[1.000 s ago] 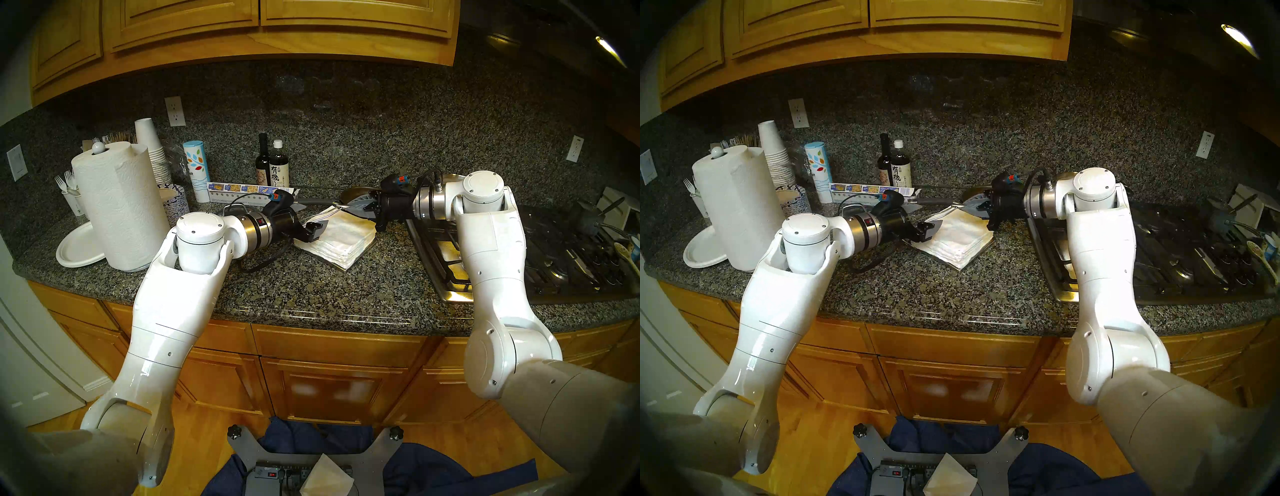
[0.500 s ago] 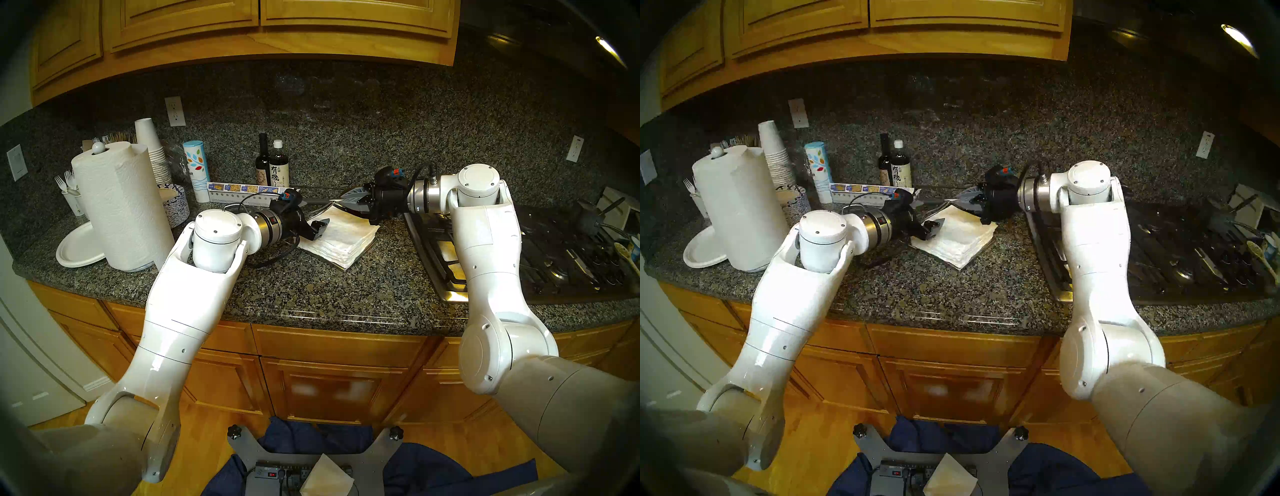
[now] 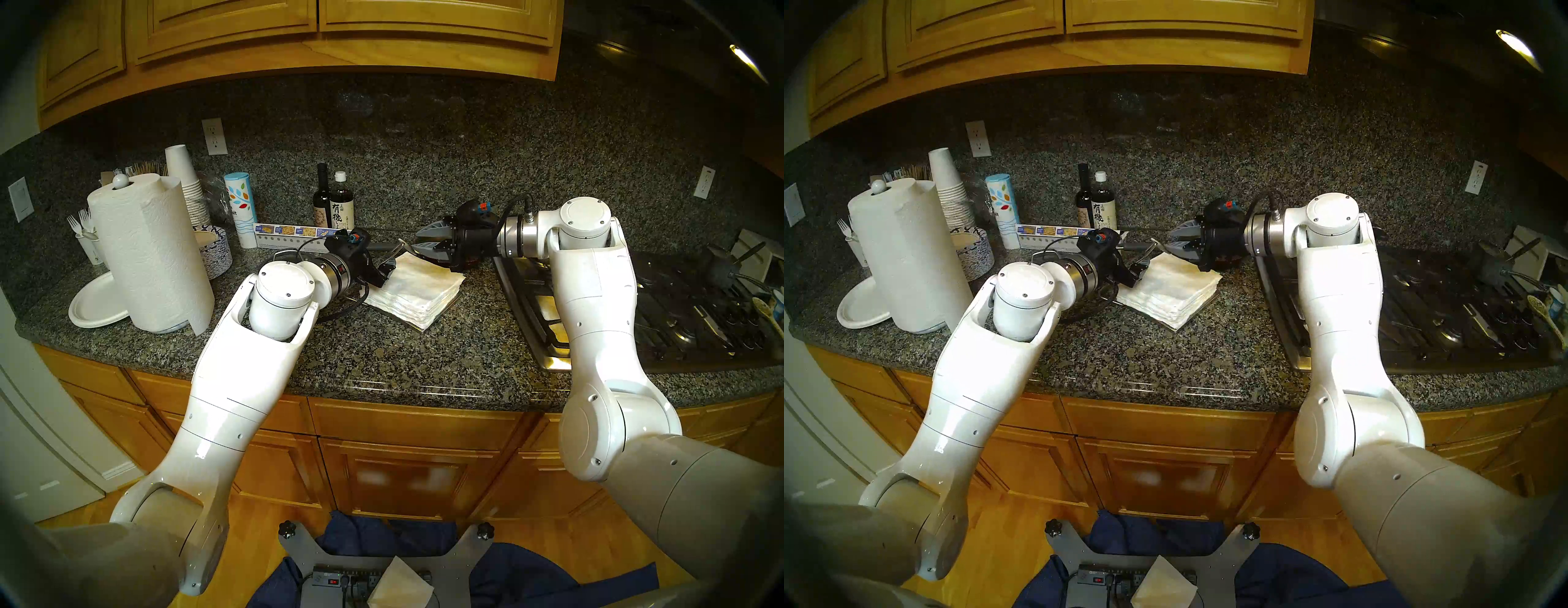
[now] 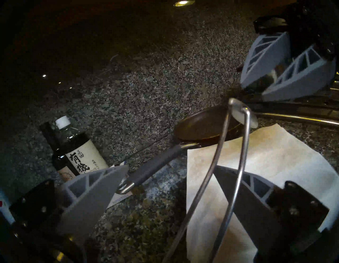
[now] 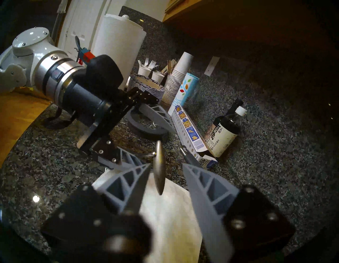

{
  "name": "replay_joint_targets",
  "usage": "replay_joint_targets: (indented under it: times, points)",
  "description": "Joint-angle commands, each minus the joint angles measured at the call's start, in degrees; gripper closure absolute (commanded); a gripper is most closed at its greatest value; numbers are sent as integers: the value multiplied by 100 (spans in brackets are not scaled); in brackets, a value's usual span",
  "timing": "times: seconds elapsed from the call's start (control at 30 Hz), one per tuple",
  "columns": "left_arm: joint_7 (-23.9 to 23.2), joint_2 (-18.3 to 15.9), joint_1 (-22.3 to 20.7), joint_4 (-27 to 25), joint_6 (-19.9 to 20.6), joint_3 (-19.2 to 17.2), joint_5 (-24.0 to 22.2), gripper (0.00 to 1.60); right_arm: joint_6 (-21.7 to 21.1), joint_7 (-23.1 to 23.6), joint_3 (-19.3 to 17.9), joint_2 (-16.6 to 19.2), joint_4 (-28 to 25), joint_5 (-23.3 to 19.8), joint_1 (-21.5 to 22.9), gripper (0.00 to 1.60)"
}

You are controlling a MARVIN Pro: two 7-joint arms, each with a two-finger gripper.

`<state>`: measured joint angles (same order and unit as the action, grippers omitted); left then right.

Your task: Take napkin out of napkin holder

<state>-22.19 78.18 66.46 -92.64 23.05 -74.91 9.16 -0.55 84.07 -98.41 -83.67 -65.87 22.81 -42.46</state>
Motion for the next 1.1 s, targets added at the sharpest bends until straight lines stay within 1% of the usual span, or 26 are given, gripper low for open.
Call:
replay_joint_targets:
  times: [0.0, 0.03, 0.17, 0.2, 0.33, 0.67, 0.93, 1.03, 1.07]
  points:
    - [169, 53, 20, -394, -151, -160, -42, 0, -71, 26, -70, 98, -267, -17, 190, 41]
    - [155, 48, 49, -423, -150, -189, -71, 0, -84, 38, -76, 110, -297, -17, 173, 36]
    - [139, 12, 134, -526, -150, -282, -106, 0, -179, 93, -61, 162, -459, -1, 71, 38]
    - [144, 4, 148, -542, -151, -305, -112, 0, -201, 93, -62, 176, -489, 6, 40, 41]
    - [172, -30, 179, -564, -149, -414, -137, 0, -289, 93, -76, 236, -585, 34, -82, 41]
    - [158, -91, 258, -634, -136, -547, -212, 0, -402, 93, -64, 307, -697, 42, -226, 44]
    - [150, -147, 335, -720, -132, -627, -288, 0, -432, 93, -11, 322, -673, 35, -252, 45]
    - [42, -187, 400, -768, -154, -694, -412, 0, -431, 93, 36, 320, -635, 42, -227, 46]
    - [-90, -193, 438, -806, -185, -742, -556, 0, -428, 93, 56, 316, -615, 48, -216, 46]
